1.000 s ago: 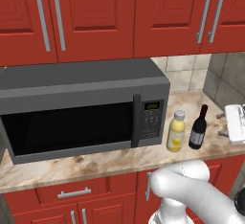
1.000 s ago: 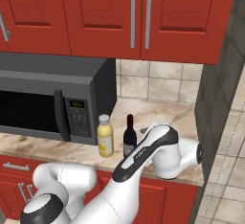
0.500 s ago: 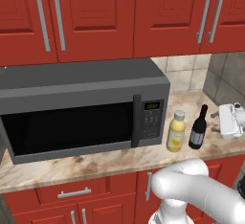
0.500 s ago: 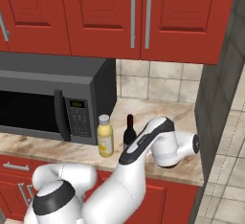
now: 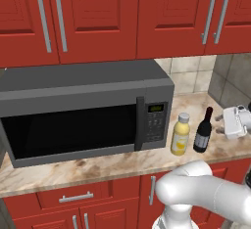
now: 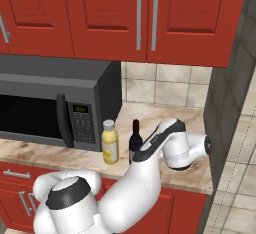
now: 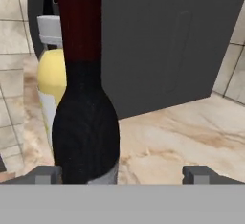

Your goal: There is a wine glass and glass cup on the dining counter. Place the wine bottle next to the wine glass and the juice bottle next to the glass cup.

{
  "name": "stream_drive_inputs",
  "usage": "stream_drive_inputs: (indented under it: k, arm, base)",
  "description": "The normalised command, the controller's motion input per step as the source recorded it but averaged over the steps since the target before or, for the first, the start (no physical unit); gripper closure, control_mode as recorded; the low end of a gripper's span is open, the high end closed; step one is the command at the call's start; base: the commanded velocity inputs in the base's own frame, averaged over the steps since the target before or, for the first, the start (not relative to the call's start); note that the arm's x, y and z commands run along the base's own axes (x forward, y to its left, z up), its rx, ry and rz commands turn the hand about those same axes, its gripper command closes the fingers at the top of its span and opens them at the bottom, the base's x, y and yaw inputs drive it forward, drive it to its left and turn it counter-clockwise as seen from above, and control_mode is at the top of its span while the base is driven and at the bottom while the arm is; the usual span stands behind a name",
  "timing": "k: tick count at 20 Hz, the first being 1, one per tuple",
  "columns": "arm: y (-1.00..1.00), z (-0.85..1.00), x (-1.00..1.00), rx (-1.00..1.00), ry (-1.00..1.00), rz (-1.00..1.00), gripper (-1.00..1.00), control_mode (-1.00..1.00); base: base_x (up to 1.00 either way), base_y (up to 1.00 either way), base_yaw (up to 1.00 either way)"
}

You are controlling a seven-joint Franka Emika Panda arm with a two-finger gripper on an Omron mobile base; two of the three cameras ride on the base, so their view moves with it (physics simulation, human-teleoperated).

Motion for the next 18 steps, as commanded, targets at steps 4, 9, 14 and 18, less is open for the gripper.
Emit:
stream_drive_inputs:
  k: [4,9,14,18]
  arm:
    - [-0.05,-0.04,-0.14,0.03,0.0,-0.03,-1.0,-1.0]
    - [0.01,0.0,-0.1,0.01,0.0,-0.04,-1.0,-1.0]
    - [0.11,0.0,-0.03,0.0,0.02,-0.06,-1.0,-1.0]
    - [0.12,0.0,-0.03,0.0,0.06,-0.08,-1.0,-1.0]
  base:
    - [0.0,0.0,0.0]
    - [0.0,0.0,0.0]
    - [0.0,0.0,0.0]
    - [0.0,0.0,0.0]
